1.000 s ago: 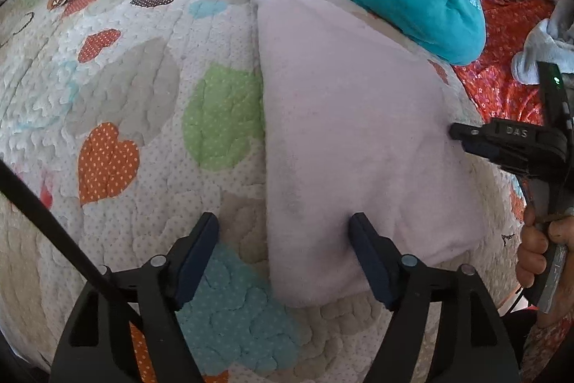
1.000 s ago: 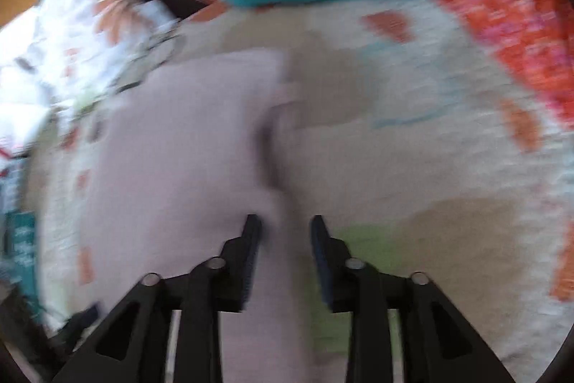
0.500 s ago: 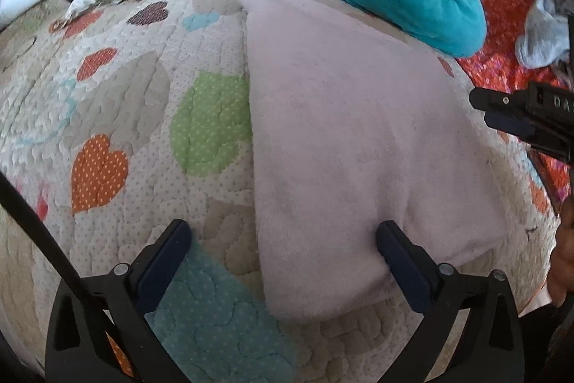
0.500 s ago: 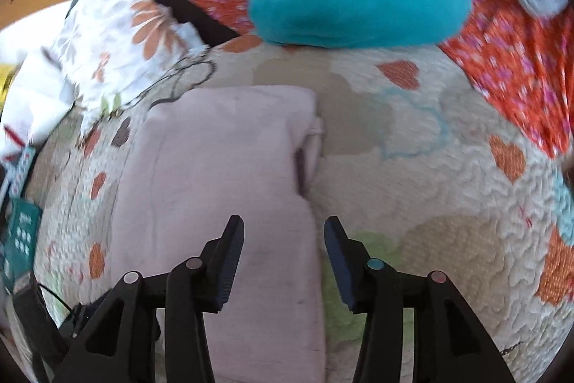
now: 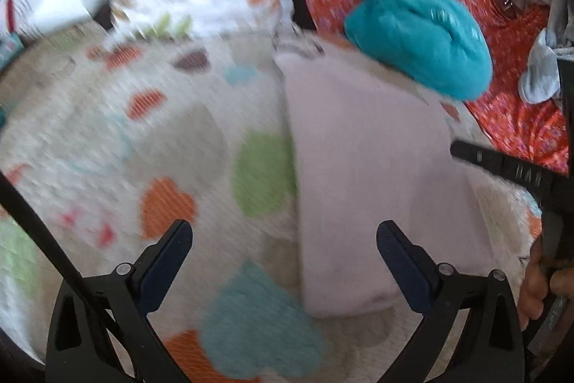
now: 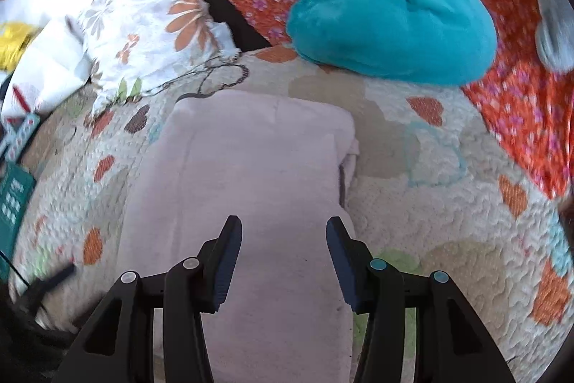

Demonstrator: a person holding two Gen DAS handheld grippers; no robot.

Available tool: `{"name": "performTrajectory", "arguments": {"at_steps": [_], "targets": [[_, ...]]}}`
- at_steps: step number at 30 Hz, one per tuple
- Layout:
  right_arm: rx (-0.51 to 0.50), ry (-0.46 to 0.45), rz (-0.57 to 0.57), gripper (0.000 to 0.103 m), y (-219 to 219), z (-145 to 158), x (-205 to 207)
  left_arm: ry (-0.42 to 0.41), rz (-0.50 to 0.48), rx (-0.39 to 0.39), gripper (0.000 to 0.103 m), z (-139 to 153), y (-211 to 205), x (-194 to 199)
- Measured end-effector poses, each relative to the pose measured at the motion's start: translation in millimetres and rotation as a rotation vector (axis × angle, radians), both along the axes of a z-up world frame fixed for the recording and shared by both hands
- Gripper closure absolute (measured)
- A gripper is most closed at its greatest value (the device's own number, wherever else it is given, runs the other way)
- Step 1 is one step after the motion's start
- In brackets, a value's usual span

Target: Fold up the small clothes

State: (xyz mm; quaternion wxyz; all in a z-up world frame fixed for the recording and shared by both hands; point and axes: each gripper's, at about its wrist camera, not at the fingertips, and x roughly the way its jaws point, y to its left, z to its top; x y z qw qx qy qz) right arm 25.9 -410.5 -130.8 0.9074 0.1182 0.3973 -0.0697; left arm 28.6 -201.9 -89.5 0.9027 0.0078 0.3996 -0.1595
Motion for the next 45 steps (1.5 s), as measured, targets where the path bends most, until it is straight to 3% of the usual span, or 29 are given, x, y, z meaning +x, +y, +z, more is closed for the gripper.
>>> {"name": "performTrajectory", "arguments": {"at_steps": [5, 9, 13, 18, 20, 25, 29, 31, 35, 37, 45], "targets": [[-0.02, 0.042, 0.075, 0.05, 23, -11, 5, -0.056, 0.037, 0.06, 0.0, 5, 6, 0], [-0.06, 0.168, 0.12, 0.049, 37, -38, 12, -0.02, 0.056, 0.09, 0.0, -2, 10, 4], [-0.111, 0.196, 0.165, 0.04, 45, -41, 6, 0.023, 0.082, 0.083, 0.0, -9, 14, 10], [-0.126, 0.255, 0.215, 0.038, 45, -40, 0, 0.04, 0.108, 0.103, 0.0, -14, 17, 13], [-0.09, 0.229, 0.198, 0.038, 36, -28, -2, 0.041, 0.116, 0.119, 0.0, -16, 17, 14], [-0.028, 0.038, 0.115, 0.038, 17, 7, -6, 0.059, 0.12, 0.162, 0.0, -21, 15, 16], [-0.092, 0.019, 0.108, 0.038, 34, 2, 10, 0.069, 0.101, 0.184, 0.0, -24, 10, 15], [-0.129, 0.045, 0.124, 0.038, 47, -9, 19, 0.07, 0.088, 0.196, 0.0, -25, 8, 14], [-0.158, 0.195, 0.172, 0.035, 62, -45, 35, 0.072, 0.088, 0.199, 0.0, -25, 6, 14], [-0.205, 0.191, 0.196, 0.032, 69, -45, 26, 0.073, 0.087, 0.193, 0.0, -25, 6, 12], [-0.092, 0.284, 0.33, 0.023, 60, -46, -11, 0.069, 0.093, 0.211, 0.0, -27, 10, 11]]}}
